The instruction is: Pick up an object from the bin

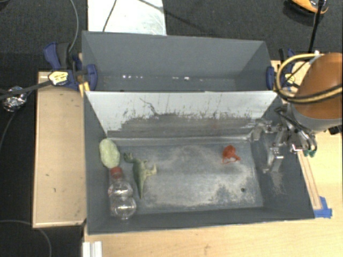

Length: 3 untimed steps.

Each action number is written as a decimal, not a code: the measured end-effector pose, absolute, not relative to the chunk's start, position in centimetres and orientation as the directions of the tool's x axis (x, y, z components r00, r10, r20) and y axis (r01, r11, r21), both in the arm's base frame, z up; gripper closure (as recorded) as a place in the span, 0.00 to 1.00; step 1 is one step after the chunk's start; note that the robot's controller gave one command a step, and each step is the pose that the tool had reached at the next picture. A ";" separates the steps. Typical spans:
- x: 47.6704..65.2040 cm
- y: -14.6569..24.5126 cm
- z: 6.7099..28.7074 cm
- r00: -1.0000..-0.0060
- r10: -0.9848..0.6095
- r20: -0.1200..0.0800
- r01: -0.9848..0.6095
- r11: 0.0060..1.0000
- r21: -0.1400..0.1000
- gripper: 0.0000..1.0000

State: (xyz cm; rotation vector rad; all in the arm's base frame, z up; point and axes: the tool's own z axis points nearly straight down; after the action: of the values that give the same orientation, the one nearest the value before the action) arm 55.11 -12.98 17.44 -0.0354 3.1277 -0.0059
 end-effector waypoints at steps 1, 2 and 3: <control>55.0 -12.3 15.8 -0.986 -0.168 0.004 -0.168 0.986 0.003 0.00; 56.0 -11.7 14.3 -0.998 -0.066 -0.021 -0.065 0.998 -0.005 0.00; 57.8 -8.0 9.0 -0.977 -0.212 -0.005 -0.212 0.977 0.000 0.00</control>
Offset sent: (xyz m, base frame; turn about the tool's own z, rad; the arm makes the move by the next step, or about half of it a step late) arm 0.0136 0.0245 -0.1044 -0.2001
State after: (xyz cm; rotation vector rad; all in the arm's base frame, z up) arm 57.83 -7.97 9.03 -0.3351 3.1189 0.0001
